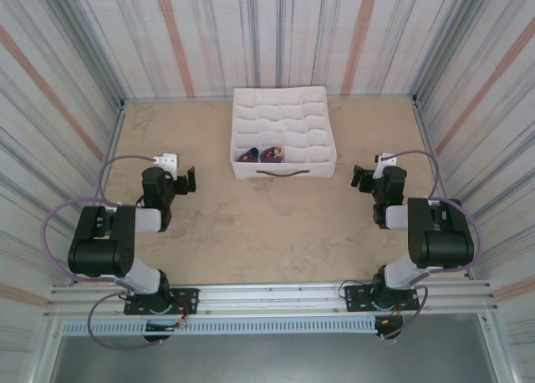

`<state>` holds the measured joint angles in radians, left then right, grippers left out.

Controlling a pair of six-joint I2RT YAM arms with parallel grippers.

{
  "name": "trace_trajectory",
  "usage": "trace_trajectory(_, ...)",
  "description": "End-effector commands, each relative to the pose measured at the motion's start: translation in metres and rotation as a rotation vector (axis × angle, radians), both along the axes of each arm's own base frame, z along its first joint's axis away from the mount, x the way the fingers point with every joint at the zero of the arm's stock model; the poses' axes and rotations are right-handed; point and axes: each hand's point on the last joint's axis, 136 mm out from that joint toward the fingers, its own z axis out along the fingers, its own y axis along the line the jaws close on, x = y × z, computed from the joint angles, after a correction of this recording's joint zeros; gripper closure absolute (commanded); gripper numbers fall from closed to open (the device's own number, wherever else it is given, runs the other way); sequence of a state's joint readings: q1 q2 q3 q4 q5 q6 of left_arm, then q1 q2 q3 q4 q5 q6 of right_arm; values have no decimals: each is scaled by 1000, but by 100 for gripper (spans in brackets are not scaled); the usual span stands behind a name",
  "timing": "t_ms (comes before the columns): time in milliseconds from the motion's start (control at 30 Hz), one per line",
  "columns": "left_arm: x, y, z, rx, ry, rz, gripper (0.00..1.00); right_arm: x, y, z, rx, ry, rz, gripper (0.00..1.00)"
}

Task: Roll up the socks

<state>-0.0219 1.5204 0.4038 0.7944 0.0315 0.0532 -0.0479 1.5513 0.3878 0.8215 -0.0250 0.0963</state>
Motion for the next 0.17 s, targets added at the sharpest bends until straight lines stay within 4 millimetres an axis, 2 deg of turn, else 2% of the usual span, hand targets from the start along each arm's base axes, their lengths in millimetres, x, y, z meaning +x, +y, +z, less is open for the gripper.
trace_trajectory(0,2,2,5,21,-12,6,1,5,0,6,5,-15,11,1)
trace_trajectory(133,2,2,6,21,-13,6,1,3,1,7,3,-22,15,1)
